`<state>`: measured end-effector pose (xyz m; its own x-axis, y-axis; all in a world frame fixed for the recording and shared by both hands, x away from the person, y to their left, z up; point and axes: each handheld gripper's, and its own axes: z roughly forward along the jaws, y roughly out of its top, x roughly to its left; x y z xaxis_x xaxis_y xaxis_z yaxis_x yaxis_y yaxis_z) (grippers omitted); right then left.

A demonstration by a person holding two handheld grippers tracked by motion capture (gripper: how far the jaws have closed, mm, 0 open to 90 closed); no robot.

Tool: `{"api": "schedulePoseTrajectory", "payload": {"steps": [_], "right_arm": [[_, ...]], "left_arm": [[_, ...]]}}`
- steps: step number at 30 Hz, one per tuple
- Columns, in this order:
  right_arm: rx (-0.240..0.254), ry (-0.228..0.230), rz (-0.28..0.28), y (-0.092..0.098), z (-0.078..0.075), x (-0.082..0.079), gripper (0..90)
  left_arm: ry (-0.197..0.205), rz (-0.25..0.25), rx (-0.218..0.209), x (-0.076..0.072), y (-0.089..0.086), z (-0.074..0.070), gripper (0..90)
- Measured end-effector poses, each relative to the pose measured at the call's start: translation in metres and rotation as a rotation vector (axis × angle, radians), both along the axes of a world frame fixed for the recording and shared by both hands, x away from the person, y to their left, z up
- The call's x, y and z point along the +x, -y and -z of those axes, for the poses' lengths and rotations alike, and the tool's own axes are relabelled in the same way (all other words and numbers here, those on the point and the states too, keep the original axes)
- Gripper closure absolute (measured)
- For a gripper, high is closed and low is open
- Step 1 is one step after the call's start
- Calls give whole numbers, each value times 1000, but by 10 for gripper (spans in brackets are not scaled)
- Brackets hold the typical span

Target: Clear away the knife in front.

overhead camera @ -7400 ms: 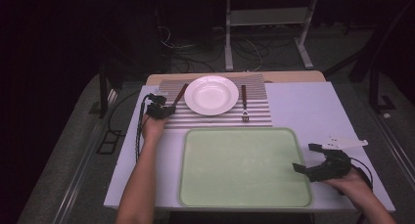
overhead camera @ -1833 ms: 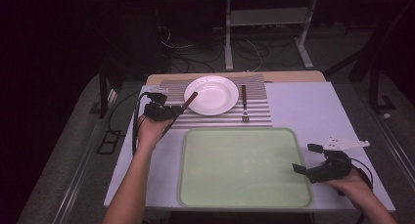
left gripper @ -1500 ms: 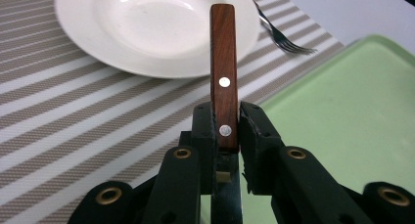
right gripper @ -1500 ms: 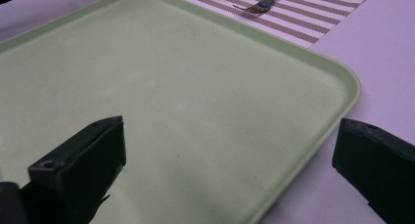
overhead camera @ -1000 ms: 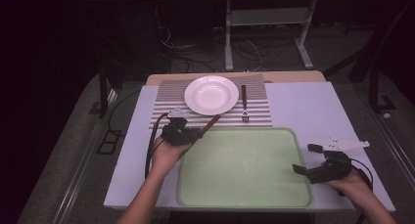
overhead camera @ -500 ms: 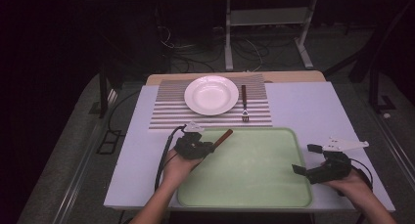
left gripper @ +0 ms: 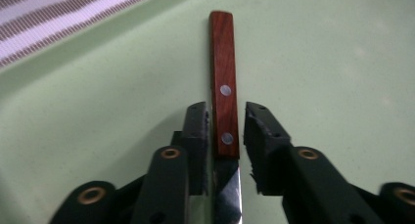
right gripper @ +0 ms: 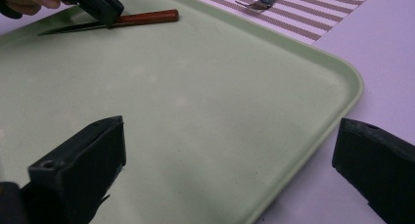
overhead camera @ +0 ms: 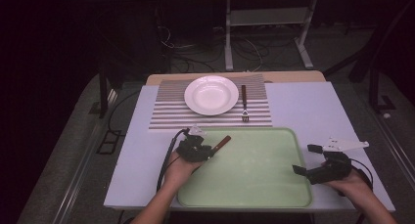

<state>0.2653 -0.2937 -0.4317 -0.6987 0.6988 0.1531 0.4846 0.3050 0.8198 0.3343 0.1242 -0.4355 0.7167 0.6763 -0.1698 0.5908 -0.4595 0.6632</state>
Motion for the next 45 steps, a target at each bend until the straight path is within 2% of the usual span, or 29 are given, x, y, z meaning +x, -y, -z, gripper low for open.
{"api": "schedulePoseTrajectory", "payload": {"steps": [1,2,6,7,9,16,19,23,30,45], "right_arm": [[0,0,-2,0,0,0,0],[0,0,-3,0,0,0,0],[1,0,-4,0,0,0,0],[2,0,-4,0,0,0,0],[3,-4,-4,1,1,-1,0],[5,-5,-5,1,1,-1,0],[5,-5,-6,0,1,0,0],[2,-3,-6,0,1,0,0],[-3,-3,-7,-1,0,-1,0],[-3,1,-2,-1,-1,-1,0]], "left_arm": [[13,1,-17,0,0,-3,690],[13,1,-17,0,0,-3,705],[33,39,-40,-1,7,-9,848],[37,55,-45,-1,10,-9,848],[22,90,-40,1,19,-8,894],[8,126,-4,4,34,2,895],[15,113,19,8,33,6,895],[17,94,12,11,27,6,895],[31,85,36,9,19,6,895],[2,-1,39,5,-21,3,893]]}}
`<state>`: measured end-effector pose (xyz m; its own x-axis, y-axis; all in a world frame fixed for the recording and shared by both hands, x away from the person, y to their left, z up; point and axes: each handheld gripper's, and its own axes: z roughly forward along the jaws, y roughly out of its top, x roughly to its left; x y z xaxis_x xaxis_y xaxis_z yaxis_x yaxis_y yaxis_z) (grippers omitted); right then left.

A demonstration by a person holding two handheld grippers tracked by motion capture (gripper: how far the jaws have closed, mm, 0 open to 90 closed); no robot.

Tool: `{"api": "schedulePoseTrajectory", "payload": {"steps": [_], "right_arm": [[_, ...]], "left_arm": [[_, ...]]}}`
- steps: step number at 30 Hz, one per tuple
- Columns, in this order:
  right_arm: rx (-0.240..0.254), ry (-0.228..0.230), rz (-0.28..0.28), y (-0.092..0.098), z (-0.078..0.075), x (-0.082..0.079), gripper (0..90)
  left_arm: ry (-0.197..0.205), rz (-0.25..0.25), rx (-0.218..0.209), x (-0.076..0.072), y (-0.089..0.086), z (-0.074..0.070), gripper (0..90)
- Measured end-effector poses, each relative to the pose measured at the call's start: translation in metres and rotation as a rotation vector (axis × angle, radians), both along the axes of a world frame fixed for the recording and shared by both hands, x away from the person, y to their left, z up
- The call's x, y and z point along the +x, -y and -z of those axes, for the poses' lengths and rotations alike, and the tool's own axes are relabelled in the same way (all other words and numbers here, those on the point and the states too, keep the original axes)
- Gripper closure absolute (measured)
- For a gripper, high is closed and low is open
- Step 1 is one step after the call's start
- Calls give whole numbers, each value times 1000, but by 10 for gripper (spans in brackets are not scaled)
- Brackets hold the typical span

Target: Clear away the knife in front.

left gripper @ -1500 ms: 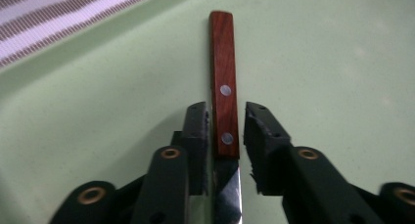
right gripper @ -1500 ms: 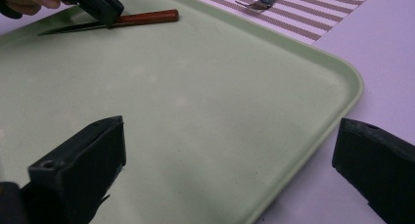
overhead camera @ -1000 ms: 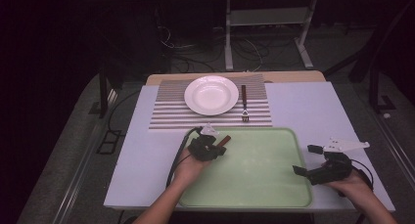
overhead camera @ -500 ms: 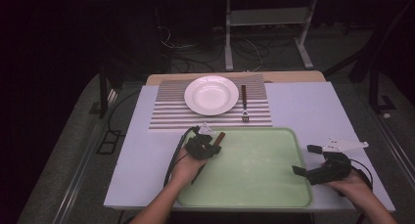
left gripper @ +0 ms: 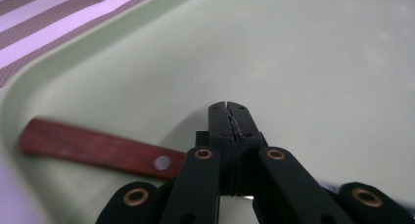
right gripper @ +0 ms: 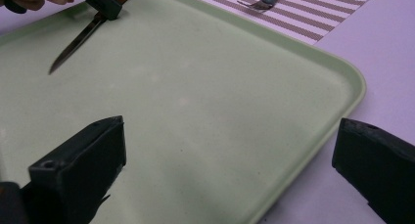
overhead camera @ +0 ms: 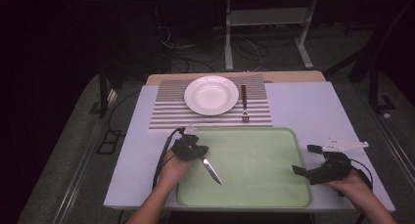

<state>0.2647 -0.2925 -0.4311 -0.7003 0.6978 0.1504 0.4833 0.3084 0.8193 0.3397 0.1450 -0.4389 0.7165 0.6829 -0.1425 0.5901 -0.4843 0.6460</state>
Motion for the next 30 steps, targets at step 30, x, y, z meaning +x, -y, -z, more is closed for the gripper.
{"api": "schedulePoseTrajectory", "payload": {"steps": [30], "right_arm": [[-6,-4,-10,-2,1,1,0]], "left_arm": [[46,23,-70,-7,-25,-13,599]]}}
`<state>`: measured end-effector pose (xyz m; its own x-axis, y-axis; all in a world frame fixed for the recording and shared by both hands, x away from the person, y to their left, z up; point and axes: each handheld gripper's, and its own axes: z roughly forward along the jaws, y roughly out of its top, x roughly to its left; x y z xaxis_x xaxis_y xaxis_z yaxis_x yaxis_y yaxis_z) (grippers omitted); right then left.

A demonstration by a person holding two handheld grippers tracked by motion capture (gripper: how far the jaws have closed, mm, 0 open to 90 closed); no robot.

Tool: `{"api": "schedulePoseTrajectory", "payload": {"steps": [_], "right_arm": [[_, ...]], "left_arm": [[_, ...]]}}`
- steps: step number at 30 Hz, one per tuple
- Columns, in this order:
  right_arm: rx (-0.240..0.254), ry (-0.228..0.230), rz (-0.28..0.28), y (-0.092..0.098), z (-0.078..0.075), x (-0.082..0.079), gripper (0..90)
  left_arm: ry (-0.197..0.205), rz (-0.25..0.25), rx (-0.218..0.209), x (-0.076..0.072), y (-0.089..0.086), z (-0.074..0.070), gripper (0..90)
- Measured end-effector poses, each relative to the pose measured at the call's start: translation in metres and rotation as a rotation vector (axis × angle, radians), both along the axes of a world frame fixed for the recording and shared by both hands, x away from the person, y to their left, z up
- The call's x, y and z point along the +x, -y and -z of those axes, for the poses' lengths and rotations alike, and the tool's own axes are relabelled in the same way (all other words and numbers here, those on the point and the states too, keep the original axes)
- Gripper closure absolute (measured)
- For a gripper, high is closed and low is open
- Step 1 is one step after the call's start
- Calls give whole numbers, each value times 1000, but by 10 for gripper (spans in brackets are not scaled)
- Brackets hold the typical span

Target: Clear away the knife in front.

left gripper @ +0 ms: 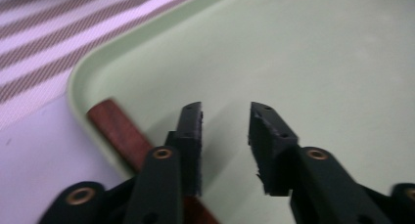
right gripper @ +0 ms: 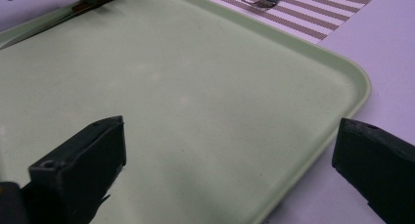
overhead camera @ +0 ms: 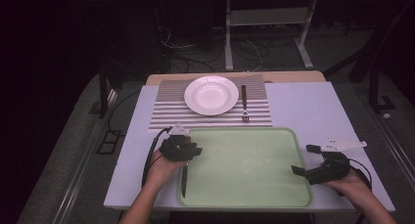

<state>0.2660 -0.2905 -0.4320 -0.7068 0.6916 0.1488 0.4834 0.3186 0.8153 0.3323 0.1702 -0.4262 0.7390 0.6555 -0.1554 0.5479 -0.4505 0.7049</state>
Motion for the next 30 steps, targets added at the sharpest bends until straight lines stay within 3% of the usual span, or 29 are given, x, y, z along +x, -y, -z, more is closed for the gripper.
{"api": "schedulePoseTrajectory", "payload": {"steps": [2,4,11,13,20,22,30], "right_arm": [[-1,1,-1,0,0,0,0],[0,-1,-1,0,0,0,0],[7,-1,-4,0,0,-1,0],[7,-1,-7,0,-1,-1,0],[16,4,-19,0,-2,-3,0],[22,9,-24,-1,-3,-4,0],[38,33,-35,0,-8,-6,0]], "left_arm": [[26,13,-14,-2,1,-4,578],[30,25,-57,-5,2,-9,485],[50,76,-97,-14,-2,-15,311],[64,72,-107,-16,-5,-16,220],[112,30,-145,-25,-25,-19,108],[120,17,-145,-27,-30,-18,7],[112,25,-149,-34,-46,-6,0]]}}
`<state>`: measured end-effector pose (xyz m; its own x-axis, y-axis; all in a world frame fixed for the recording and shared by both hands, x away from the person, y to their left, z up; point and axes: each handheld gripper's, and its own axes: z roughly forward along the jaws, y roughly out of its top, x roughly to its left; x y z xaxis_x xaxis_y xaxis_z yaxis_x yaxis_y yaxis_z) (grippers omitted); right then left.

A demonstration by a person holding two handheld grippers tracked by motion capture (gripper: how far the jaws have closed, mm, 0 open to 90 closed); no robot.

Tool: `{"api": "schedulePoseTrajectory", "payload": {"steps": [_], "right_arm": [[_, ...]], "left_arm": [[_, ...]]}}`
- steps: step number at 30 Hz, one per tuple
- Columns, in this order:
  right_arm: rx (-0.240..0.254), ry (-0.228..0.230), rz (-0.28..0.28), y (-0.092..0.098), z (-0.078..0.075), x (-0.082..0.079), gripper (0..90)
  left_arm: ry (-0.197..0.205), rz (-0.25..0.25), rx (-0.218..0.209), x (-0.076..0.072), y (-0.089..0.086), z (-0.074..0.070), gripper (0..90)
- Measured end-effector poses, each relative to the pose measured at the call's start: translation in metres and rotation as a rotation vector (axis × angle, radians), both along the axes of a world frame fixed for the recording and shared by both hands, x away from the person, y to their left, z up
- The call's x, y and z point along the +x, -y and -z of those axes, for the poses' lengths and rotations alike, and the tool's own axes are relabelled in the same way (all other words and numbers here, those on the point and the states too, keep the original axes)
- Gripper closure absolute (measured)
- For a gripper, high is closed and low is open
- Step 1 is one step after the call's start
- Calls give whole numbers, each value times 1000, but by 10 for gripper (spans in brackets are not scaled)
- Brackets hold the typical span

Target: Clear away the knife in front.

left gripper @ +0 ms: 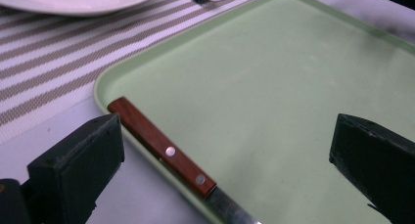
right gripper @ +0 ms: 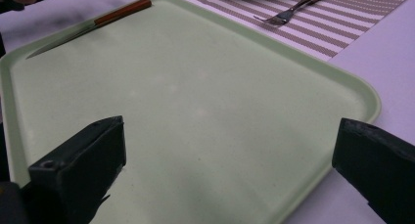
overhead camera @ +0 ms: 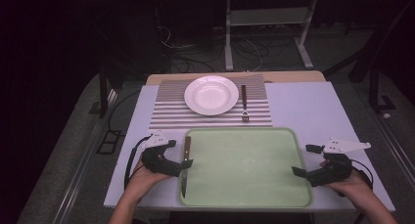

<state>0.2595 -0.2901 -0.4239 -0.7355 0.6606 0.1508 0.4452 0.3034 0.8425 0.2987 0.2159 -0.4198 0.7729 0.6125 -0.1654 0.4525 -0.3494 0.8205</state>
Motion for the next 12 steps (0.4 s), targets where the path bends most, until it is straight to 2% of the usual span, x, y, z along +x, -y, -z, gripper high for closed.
{"api": "schedulePoseTrajectory", "payload": {"steps": [3,12], "right_arm": [[2,4,-1,1,-1,0,0],[6,10,2,2,-3,0,0]], "left_arm": [[-2,-1,14,1,0,3,0],[16,-2,4,1,2,1,0]]}}
